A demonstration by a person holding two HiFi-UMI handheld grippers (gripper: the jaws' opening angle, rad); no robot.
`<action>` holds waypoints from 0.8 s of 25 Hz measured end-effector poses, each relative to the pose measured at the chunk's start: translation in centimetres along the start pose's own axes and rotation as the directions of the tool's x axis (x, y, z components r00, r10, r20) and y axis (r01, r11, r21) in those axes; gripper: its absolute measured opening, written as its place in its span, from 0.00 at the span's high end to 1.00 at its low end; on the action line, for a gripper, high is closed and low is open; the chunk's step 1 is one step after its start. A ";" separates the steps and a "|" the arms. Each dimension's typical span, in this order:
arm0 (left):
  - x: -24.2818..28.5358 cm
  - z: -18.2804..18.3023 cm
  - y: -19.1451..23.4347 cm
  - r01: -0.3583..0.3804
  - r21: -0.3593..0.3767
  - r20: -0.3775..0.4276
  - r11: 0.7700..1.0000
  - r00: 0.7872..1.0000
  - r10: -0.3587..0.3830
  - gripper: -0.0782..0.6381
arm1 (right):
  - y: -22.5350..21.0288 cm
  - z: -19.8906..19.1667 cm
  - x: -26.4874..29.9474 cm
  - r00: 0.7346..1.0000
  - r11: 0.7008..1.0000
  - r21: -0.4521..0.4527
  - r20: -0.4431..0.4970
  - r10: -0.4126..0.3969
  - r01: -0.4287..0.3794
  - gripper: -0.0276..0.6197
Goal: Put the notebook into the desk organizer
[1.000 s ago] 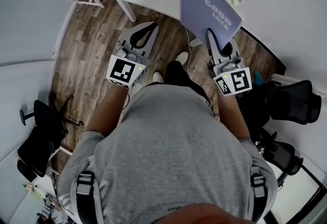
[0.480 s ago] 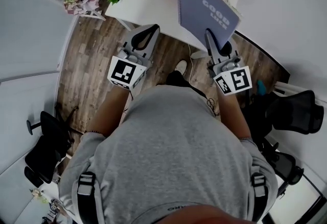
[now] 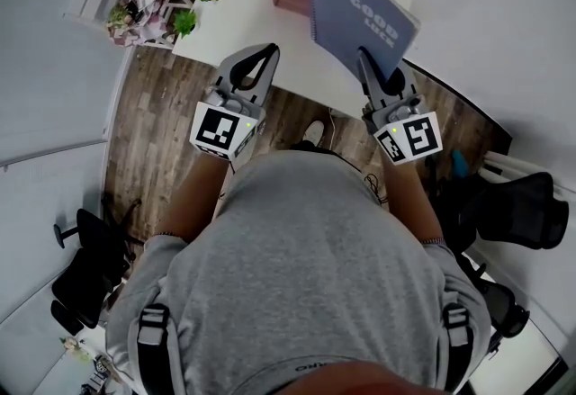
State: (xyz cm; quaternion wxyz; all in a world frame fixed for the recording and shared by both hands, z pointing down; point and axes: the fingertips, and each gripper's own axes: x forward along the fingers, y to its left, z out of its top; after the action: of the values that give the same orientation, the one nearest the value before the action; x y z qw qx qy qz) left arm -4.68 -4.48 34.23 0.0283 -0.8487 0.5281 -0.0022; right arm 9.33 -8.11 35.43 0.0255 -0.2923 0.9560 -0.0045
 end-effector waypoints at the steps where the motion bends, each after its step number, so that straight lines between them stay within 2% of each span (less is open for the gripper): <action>1: 0.8 -0.1 0.0 -0.003 0.000 -0.003 1.000 1.000 0.003 0.85 | -0.7 -0.1 0.1 1.000 1.000 0.004 0.000 0.003 -0.003 0.90; 9: 4.9 -0.2 0.6 -0.028 0.000 0.004 1.000 1.000 0.028 0.85 | -5.2 -0.8 1.2 1.000 0.999 0.038 -0.003 0.016 -0.016 0.90; 12: 5.6 -0.8 1.2 -0.034 -0.002 -0.016 0.999 0.999 0.034 0.85 | -6.2 -0.7 1.9 1.000 0.999 0.048 -0.002 0.016 -0.016 0.90; 16: 6.8 -1.3 2.3 -0.023 0.006 -0.030 1.000 0.999 0.023 0.85 | -7.0 -0.8 3.0 1.000 0.999 0.050 -0.002 0.014 -0.014 0.90; 20: 7.7 -1.3 2.5 0.007 0.038 -0.002 0.999 1.000 -0.007 0.85 | -7.0 -1.2 3.1 1.000 0.999 0.046 0.002 0.006 -0.006 0.90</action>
State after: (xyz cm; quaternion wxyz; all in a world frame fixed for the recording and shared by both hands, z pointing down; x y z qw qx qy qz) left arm -3.53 -12.49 35.24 0.0440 -0.8498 0.5251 -0.0134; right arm 10.59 -15.67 36.63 0.0330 -0.2887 0.9565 -0.0261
